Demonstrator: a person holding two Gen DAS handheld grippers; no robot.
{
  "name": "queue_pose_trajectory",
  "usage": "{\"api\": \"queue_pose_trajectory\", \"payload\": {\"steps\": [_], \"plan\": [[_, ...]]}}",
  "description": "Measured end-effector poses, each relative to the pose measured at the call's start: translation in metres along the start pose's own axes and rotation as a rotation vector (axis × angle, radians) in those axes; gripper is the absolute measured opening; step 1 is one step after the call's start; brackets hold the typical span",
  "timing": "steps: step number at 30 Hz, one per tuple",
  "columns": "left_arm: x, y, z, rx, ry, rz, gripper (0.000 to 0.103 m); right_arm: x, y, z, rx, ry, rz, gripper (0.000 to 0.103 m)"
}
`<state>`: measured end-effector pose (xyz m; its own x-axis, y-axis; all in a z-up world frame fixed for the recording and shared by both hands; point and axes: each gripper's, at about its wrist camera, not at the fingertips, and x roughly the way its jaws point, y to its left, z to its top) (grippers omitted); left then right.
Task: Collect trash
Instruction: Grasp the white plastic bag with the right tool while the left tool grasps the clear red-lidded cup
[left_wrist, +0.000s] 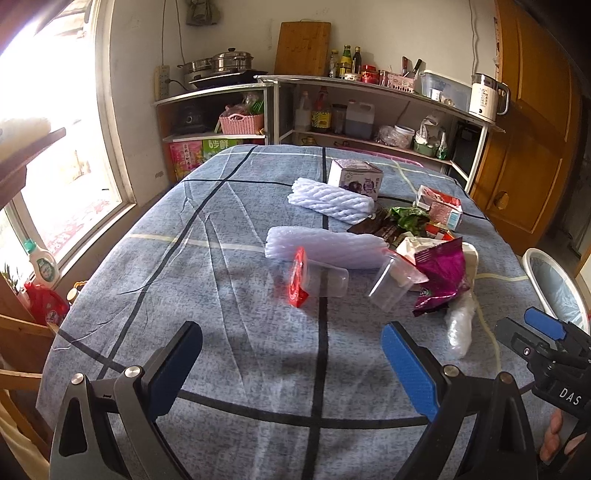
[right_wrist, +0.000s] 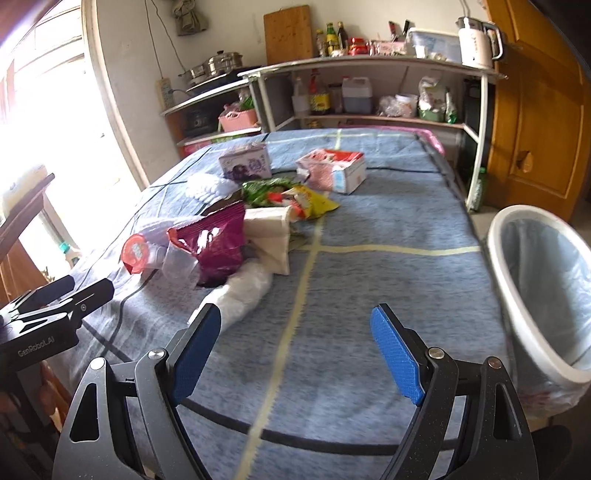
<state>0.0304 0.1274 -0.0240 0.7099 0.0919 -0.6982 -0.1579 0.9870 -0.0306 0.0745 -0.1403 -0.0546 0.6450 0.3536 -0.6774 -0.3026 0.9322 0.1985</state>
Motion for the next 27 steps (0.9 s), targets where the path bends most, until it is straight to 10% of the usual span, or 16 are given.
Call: {"api": "queue_pose_trajectory", "payload": {"steps": [7,18,27], "plan": [[0.024,0.013,0.012,-0.031,0.021,-0.041,0.099,0.026,0.017,0.009,0.022,0.049,0.056,0.082],[0.061,0.016,0.028,-0.046,0.066,-0.089,0.096,0.040,0.028,0.009,-0.039,0.079,-0.001,0.039],[0.081,0.010,0.030,-0.054,0.099,-0.125,0.061,0.032,0.017,0.005,-0.025,0.056,0.019,0.024]]}}
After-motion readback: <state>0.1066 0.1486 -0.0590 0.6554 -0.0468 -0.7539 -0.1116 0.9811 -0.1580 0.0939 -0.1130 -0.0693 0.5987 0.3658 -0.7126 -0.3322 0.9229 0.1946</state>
